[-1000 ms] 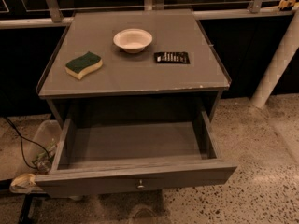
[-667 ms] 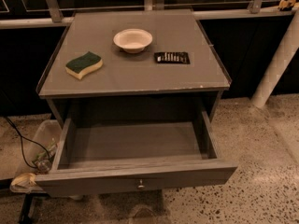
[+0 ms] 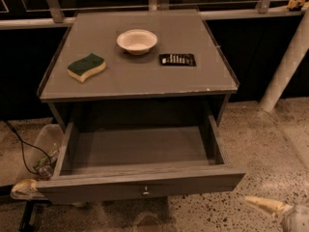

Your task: Open top drawer

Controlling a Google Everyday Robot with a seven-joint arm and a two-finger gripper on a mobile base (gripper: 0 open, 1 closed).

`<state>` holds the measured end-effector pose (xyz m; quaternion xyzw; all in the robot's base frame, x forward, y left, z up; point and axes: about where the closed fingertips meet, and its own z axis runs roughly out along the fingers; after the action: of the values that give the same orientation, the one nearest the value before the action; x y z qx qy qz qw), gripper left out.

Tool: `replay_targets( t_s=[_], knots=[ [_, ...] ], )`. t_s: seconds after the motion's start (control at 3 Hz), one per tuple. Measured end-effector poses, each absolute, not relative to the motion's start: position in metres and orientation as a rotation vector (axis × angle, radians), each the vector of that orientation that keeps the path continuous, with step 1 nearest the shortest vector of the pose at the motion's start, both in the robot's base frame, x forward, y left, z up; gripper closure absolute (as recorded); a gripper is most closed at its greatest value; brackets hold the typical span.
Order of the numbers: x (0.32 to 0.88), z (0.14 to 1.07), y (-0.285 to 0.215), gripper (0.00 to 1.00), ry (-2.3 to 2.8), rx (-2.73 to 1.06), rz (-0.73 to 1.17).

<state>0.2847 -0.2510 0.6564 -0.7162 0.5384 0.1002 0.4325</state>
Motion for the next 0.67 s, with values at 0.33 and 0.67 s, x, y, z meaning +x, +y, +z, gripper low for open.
replay_targets(
  t_s=[0.33,0.67],
  knots=[
    [0.3098,0.6703,-0.2477,0.0,1.327,-1.781,0.231],
    [0.3109,0.6708,-0.2473,0.0,1.326,-1.782,0.231]
  ],
)
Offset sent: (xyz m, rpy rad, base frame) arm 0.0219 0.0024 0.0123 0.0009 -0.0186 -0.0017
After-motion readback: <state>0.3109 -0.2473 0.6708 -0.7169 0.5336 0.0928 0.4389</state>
